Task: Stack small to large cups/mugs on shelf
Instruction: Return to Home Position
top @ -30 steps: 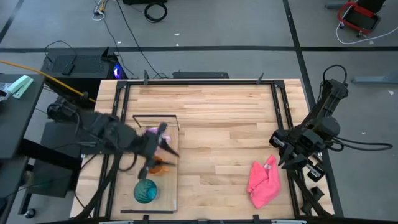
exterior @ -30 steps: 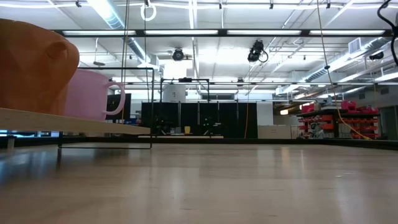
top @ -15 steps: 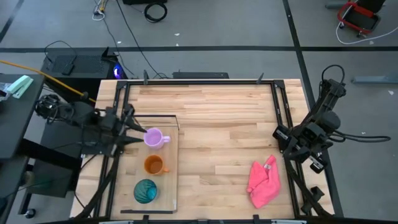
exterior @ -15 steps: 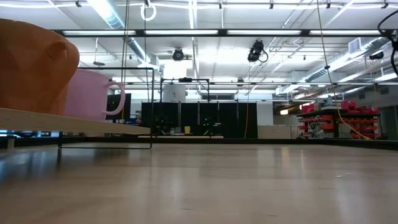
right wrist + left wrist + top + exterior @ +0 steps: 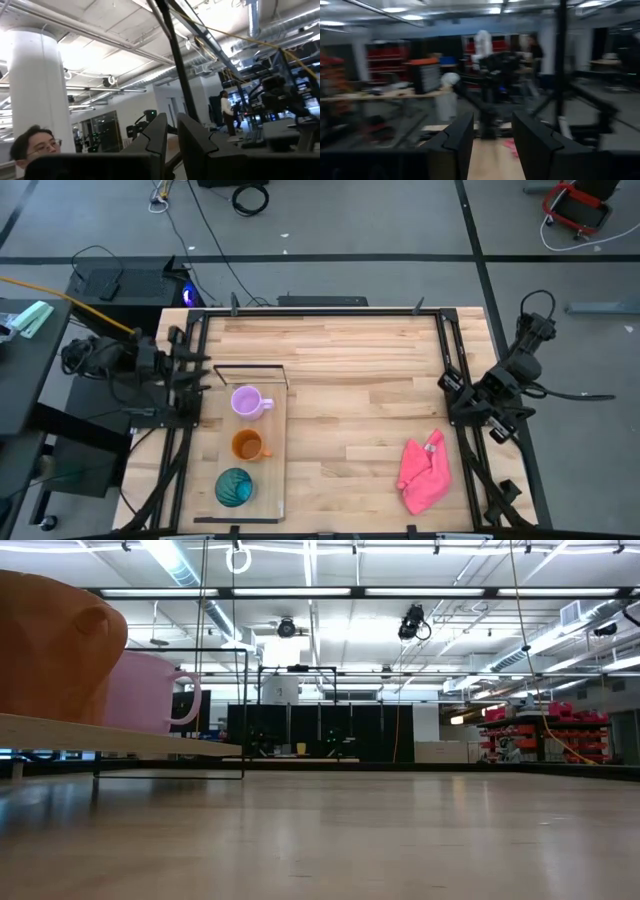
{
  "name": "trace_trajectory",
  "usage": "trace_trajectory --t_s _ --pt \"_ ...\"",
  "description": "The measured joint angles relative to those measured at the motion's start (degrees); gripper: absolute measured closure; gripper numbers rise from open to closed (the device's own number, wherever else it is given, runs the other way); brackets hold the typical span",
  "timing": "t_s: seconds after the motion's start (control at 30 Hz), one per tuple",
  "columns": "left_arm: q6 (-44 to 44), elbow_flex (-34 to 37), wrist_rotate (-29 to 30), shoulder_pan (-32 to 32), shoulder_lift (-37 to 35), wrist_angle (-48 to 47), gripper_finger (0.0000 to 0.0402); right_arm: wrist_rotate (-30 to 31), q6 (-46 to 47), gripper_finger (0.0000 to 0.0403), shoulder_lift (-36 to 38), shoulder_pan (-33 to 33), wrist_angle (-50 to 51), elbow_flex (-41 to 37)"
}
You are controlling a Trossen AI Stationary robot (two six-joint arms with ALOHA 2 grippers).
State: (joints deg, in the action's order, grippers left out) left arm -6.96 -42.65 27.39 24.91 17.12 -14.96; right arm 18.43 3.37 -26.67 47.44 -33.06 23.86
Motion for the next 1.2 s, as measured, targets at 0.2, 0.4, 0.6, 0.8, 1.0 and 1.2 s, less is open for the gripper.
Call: trace_trajectory --t_s 0.2,0.4,0.6,0.8,1.0,1.2 --pt "-6.4 0.0 6.9 0.0 -2.5 -0.2 0.0251 -3.7 -1.1 0.0352 4.2 -3.8 0.6 -3.4" --pt "-12.1 0.0 16.9 0.0 -2.7 0.3 0.0255 -4.4 -1.6 0.0352 7.8 -9.4 6.4 -4.4" --pt "-13.4 -0.2 12.9 0.0 -2.7 1.1 0.0262 -10.9 -1.4 0.0352 10.2 -16.3 9.9 -4.4" --pt "-8.3 -0.2 -0.6 0.0 -2.7 -1.2 0.0255 -17.7 3.0 0.0352 9.7 -21.7 10.0 -4.4" --pt "-4.7 -0.1 -14.6 0.0 -2.6 -3.0 0.0251 -18.1 4.5 0.0352 7.4 -23.8 10.1 -4.4" --pt "-2.1 -0.1 -25.2 0.0 -2.5 -2.9 0.0260 -18.2 5.7 0.0352 4.8 -23.8 10.1 -4.4"
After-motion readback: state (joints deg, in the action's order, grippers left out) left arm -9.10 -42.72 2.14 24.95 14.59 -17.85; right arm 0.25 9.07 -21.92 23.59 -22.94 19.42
